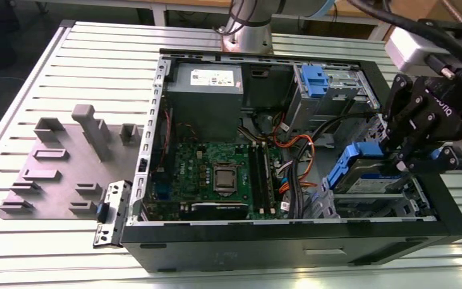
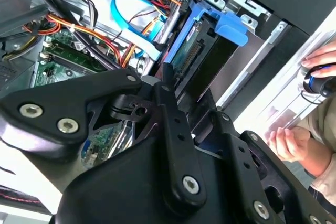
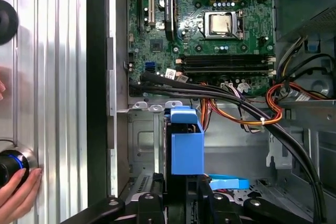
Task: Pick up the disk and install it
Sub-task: 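Insert the disk into the insertion slot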
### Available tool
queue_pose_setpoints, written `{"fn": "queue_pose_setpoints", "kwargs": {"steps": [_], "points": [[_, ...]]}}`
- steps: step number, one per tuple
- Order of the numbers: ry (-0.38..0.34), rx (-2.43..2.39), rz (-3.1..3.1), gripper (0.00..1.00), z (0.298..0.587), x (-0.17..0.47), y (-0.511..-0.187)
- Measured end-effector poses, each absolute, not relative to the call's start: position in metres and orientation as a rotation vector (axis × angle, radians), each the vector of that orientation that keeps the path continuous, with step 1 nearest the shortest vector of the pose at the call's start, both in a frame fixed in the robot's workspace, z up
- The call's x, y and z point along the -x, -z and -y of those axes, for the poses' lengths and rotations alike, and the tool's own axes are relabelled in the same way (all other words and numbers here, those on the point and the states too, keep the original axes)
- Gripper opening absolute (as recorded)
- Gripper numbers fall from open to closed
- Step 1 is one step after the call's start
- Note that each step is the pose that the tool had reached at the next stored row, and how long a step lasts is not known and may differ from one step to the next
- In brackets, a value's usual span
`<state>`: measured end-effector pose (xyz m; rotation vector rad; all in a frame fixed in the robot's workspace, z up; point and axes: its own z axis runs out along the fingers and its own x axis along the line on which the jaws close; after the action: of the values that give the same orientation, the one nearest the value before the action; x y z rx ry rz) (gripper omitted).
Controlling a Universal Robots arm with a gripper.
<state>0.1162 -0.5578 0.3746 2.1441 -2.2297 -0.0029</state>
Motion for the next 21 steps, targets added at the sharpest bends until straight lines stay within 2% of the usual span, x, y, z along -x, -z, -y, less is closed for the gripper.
{"fn": "queue_pose_setpoints", "kwargs": {"steps": [15, 18, 19, 21], "points": [[0.003, -2.144, 2.230, 0.35, 0.558, -0.116, -0.356], [0.003, -2.144, 2.230, 0.36, 0.558, -0.116, -0.356], [0.003, -2.144, 2.230, 0.42, 0.558, -0.116, -0.356], [0.003, -2.144, 2.230, 0.42, 0.558, -0.116, -0.356]]}}
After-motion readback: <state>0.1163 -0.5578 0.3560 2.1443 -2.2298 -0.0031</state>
